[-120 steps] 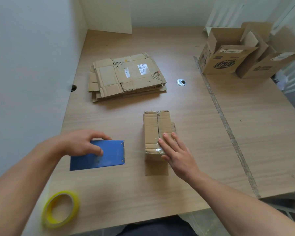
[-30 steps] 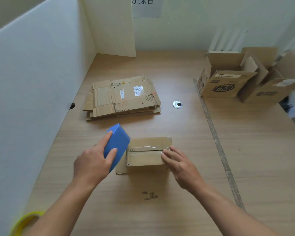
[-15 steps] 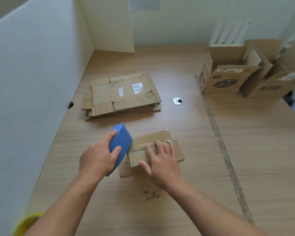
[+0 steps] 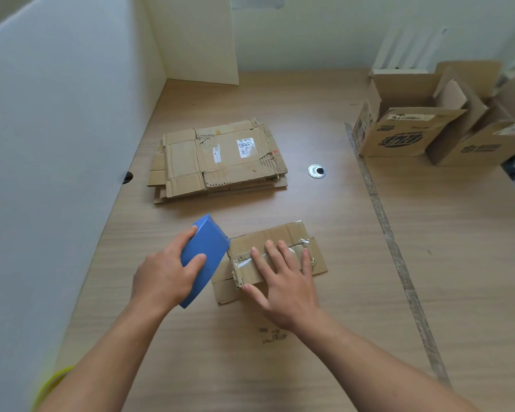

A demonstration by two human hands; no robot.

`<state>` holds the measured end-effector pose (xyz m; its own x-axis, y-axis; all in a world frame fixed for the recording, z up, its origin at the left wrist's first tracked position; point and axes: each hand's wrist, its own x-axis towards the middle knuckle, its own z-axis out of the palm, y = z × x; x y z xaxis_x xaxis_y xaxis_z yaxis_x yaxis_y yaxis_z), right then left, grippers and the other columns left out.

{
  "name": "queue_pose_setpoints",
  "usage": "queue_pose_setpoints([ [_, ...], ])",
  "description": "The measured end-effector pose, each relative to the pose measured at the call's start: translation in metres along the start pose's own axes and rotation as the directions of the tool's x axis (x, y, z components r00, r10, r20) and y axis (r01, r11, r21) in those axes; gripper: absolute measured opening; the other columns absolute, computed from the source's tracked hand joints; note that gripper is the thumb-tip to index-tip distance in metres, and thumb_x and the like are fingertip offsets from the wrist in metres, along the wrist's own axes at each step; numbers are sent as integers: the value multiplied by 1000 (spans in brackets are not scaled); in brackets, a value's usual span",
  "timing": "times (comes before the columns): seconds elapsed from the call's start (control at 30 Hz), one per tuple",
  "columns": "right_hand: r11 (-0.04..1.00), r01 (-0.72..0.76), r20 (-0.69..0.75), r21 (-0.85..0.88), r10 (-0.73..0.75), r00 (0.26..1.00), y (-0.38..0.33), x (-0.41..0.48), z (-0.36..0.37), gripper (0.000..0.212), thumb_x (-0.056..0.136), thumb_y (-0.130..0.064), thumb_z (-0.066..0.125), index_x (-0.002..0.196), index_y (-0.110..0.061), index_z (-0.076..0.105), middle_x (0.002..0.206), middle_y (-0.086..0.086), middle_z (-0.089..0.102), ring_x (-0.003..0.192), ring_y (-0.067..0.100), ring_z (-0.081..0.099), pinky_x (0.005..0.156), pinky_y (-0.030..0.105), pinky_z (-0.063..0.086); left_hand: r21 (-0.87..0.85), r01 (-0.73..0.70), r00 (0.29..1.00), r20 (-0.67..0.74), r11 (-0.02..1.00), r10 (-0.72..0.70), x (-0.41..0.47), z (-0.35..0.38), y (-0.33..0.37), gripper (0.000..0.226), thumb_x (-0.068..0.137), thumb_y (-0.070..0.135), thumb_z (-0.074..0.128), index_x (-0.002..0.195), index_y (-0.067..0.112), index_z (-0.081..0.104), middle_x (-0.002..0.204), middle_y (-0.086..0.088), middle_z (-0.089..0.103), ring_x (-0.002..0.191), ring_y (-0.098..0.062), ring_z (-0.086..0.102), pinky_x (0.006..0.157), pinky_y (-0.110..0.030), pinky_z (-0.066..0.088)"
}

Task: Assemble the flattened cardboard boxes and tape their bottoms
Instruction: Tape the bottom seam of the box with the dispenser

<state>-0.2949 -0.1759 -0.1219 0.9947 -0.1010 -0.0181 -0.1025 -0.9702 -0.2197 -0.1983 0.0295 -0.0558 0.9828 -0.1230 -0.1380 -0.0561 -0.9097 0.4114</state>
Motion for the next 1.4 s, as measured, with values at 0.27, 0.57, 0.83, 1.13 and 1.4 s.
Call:
queue_pose_setpoints([
  [0.27, 990, 41, 123, -134, -24, 992, -6, 15, -4, 84, 87, -79, 26, 151, -26, 30, 161, 17, 18, 151, 41, 7, 104, 78, -6, -14, 37, 999, -31, 999, -37, -11, -6, -19, 54, 92, 45, 56, 143, 49, 40, 88, 7, 61, 76, -22, 57, 61, -33, 46],
  [0.57, 975, 213, 86, -58, -207, 974, -2, 10, -1, 62, 96, -15, 47, 155, -14, 31, 163, 13, 23, 150, 42, 16, 119, 62, 14, -88, 61, 997, -47, 994, -65, -23, -7, -26, 54, 92, 44, 55, 143, 50, 40, 97, 6, 66, 82, -22, 60, 68, -35, 49],
  [0.83, 975, 221, 48, -14, -220, 974, 3, 1, -9, 57, 91, -34, 64, 146, -32, 47, 151, 7, 45, 144, 37, 35, 106, 72, 31, -88, 94, 995, -38, 992, -98, -30, -5, -34, 54, 92, 43, 57, 144, 47, 42, 100, 5, 66, 85, -22, 58, 69, -35, 48],
  [1.13, 962, 133, -168, 239, -94, 981, -2, 6, 0, 46, 77, -7, 82, 116, -30, 75, 127, 2, 67, 129, 39, 53, 89, 56, 47, -78, 73, 996, -39, 994, -76, -30, -4, -32, 55, 92, 44, 56, 144, 49, 40, 99, 6, 66, 84, -22, 59, 71, -36, 50],
  [1.4, 922, 258, -228, 289, -196, 954, 23, 3, 1, 40, 74, -14, 87, 109, -29, 78, 126, 4, 68, 126, 39, 56, 84, 56, 50, -66, 61, 998, -17, 996, -62, -32, 3, -34, 57, 91, 46, 56, 145, 52, 38, 98, 8, 66, 82, -20, 59, 69, -35, 49],
])
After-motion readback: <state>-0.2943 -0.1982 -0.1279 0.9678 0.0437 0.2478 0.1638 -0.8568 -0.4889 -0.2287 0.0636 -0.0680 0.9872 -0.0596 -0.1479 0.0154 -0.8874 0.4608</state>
